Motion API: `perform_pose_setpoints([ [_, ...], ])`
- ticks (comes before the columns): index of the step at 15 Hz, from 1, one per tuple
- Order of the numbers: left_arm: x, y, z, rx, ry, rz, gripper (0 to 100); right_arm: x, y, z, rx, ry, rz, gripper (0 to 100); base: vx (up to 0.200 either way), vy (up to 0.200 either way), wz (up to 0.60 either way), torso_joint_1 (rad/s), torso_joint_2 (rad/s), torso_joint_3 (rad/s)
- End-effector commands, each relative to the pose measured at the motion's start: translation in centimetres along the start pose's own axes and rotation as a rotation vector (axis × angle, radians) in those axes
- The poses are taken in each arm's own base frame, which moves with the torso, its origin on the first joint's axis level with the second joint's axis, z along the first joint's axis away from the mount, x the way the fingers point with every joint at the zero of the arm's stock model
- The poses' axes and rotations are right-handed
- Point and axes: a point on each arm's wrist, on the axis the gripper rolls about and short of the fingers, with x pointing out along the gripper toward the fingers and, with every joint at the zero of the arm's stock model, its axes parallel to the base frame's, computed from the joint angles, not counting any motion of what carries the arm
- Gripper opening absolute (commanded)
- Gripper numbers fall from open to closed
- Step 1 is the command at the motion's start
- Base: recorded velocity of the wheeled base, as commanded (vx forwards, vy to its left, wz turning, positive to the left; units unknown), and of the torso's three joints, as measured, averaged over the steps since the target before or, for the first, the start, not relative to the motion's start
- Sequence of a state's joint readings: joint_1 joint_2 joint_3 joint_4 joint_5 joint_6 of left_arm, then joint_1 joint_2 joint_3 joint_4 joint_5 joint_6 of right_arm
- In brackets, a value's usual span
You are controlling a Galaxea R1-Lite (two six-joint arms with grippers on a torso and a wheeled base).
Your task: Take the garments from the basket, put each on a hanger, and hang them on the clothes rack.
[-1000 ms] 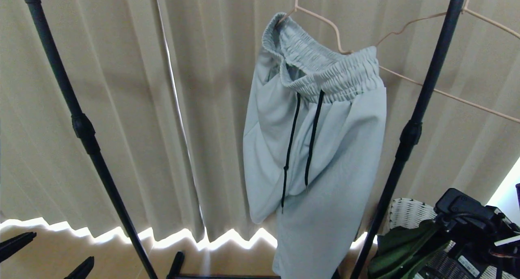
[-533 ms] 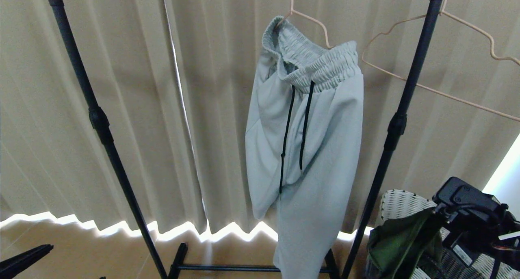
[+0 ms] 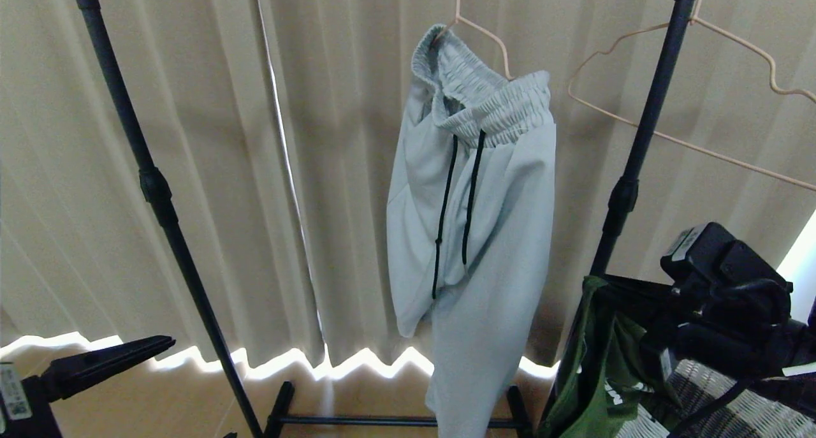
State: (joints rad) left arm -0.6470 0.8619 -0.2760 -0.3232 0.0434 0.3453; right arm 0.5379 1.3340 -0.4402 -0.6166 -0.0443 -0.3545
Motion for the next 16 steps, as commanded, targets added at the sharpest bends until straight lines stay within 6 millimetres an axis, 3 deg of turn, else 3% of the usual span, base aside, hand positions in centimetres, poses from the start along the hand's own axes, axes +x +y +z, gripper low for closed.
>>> perform_pose_setpoints([
  [1, 4.8, -1.2, 1.6, -0.029, 0.067, -0.125, 100, 0.7, 1.8, 2.0, 0.087, -0.071, 0.093, 0, 0.000, 0.000, 0.00, 0.000, 0.00, 0.000],
  [5, 10.6, -4.6, 4.7, -0.173, 0.098, -0.273, 100, 0.4, 2.9, 4.1, 0.173, -0.143, 0.168, 0, 0.000, 0.000, 0.00, 0.000, 0.00, 0.000],
  [11, 18.3, -10.0, 4.5, -0.186, 0.104, -0.360, 100, 0.0, 3.5, 6.0, 0.239, -0.257, 0.278, 0, 0.000, 0.000, 0.00, 0.000, 0.00, 0.000],
  [13, 19.7, -11.4, 4.1, -0.193, 0.095, -0.376, 100, -0.3, 4.1, 6.4, 0.234, -0.300, 0.319, 0, 0.000, 0.000, 0.00, 0.000, 0.00, 0.000],
  [16, 21.4, -11.3, 4.5, -0.236, 0.079, -0.353, 100, -0.6, 4.2, 6.7, 0.234, -0.320, 0.328, 0, 0.000, 0.000, 0.00, 0.000, 0.00, 0.000],
])
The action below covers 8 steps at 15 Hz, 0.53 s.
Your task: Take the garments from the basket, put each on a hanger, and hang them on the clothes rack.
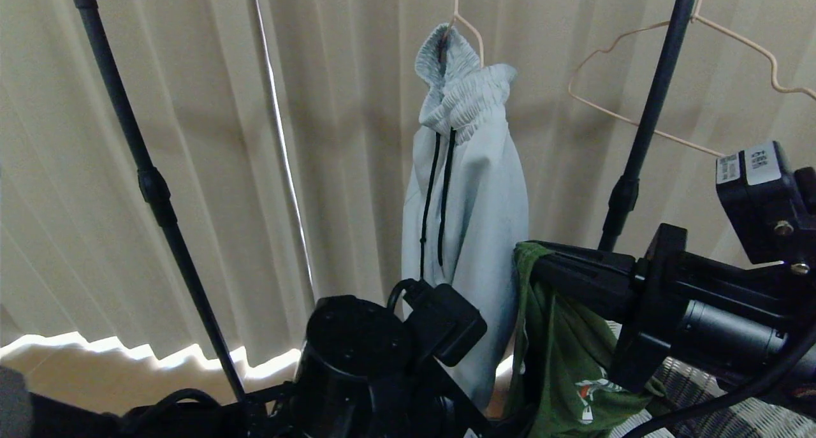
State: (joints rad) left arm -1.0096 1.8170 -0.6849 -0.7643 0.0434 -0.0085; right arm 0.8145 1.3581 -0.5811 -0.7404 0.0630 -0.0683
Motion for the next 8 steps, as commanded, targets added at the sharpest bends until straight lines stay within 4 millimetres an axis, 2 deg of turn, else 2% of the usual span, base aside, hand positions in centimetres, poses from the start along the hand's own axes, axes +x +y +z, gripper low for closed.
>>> perform_pose_setpoints([
  [1, 2.2, 0.4, -0.8, -0.037, 0.035, 0.019, 100, -0.1, 0.1, 0.1, -0.001, -0.005, 0.006, 0, 0.000, 0.000, 0.00, 0.000, 0.00, 0.000],
  [5, 3.2, 2.7, -2.1, -0.104, 0.081, 0.089, 100, -0.4, 0.1, 0.4, -0.002, -0.020, 0.005, 0, 0.000, 0.000, 0.00, 0.000, 0.00, 0.000],
  [6, 3.1, 2.9, -2.3, -0.105, 0.088, 0.094, 100, -0.4, 0.1, 0.4, -0.002, -0.020, 0.003, 0, 0.000, 0.000, 0.00, 0.000, 0.00, 0.000],
  [8, 2.3, 3.0, -4.2, -0.099, 0.158, 0.100, 100, -0.6, -0.1, 0.8, 0.001, -0.039, -0.007, 0, 0.000, 0.000, 0.00, 0.000, 0.00, 0.000],
])
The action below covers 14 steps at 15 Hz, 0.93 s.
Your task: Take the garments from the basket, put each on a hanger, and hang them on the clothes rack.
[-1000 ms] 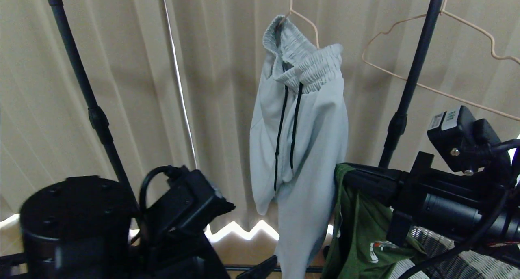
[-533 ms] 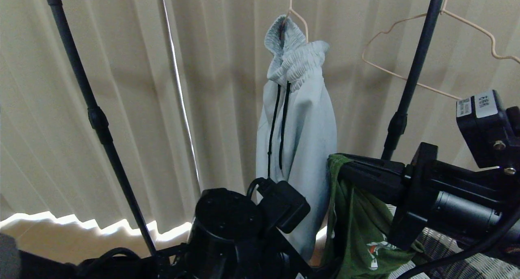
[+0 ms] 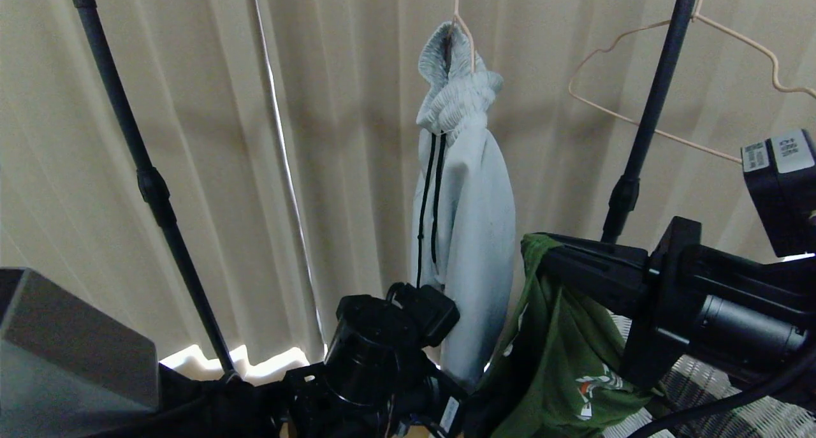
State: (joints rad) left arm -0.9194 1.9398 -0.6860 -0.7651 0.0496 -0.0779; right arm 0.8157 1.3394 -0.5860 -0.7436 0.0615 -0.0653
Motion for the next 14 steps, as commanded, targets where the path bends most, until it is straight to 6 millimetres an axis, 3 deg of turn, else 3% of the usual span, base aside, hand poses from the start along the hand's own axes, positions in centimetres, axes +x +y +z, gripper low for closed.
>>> perform_pose_setpoints([
  [1, -1.0, 0.4, -2.3, 0.015, 0.080, 0.011, 100, -0.5, -0.5, 0.5, 0.010, -0.022, -0.024, 0, 0.000, 0.000, 0.00, 0.000, 0.00, 0.000],
  [6, -4.0, 0.6, -3.1, 0.015, 0.088, 0.009, 100, -0.6, -1.6, 0.4, 0.021, -0.018, -0.078, 0, 0.000, 0.000, 0.00, 0.000, 0.00, 0.000],
  [7, -4.2, 0.6, -3.1, 0.017, 0.085, 0.010, 0, -0.6, -1.6, 0.3, 0.021, -0.015, -0.079, 0, 0.000, 0.000, 0.00, 0.000, 0.00, 0.000],
  [11, -7.5, 0.7, -2.5, 0.016, -0.060, 0.011, 0, -1.3, -2.2, 0.3, 0.022, -0.018, -0.113, 0, 0.000, 0.000, 0.00, 0.000, 0.00, 0.000],
  [14, -13.2, 2.9, 0.5, 0.141, -0.284, 0.127, 0, -2.1, -2.4, 0.5, 0.020, -0.035, -0.131, 0, 0.000, 0.000, 0.00, 0.000, 0.00, 0.000],
])
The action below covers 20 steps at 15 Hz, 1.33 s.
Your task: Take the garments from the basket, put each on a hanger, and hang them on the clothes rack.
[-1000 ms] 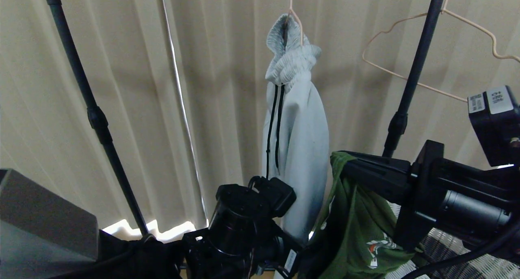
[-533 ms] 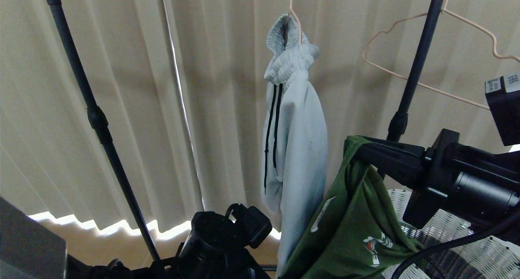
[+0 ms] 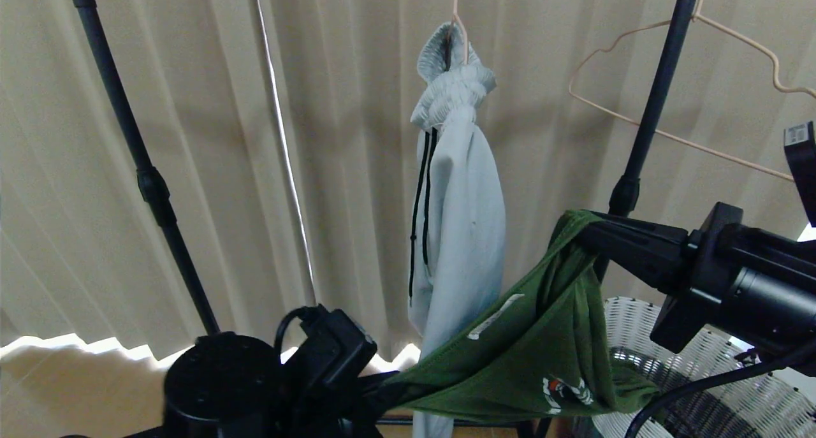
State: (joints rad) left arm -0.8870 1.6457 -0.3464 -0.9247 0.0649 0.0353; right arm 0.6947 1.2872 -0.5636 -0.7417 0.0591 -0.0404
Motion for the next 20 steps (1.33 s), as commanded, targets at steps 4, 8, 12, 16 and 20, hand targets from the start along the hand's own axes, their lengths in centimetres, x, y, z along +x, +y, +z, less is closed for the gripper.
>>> perform_pose_setpoints([
  [4, -9.9, 3.7, 8.5, 0.071, -0.238, 0.183, 0, -1.1, -0.6, 0.5, 0.005, -0.031, -0.037, 0, 0.000, 0.000, 0.00, 0.000, 0.00, 0.000],
  [8, -11.4, 4.8, 13.3, 0.071, -0.349, 0.239, 0, -0.9, -1.3, 1.5, 0.002, -0.065, -0.069, 0, 0.000, 0.000, 0.00, 0.000, 0.00, 0.000],
  [12, -9.7, 5.5, 17.5, 0.103, -0.419, 0.259, 0, -0.7, -2.7, 4.5, -0.018, -0.163, -0.137, 0, 0.000, 0.000, 0.00, 0.000, 0.00, 0.000],
  [16, -7.6, 6.0, 20.4, 0.138, -0.459, 0.274, 0, 0.0, -2.9, 6.5, -0.031, -0.215, -0.141, 0, 0.000, 0.000, 0.00, 0.000, 0.00, 0.000],
  [20, -7.2, 5.8, 18.4, 0.136, -0.397, 0.259, 0, -0.1, -2.9, 5.5, -0.037, -0.191, -0.139, 0, 0.000, 0.000, 0.00, 0.000, 0.00, 0.000],
])
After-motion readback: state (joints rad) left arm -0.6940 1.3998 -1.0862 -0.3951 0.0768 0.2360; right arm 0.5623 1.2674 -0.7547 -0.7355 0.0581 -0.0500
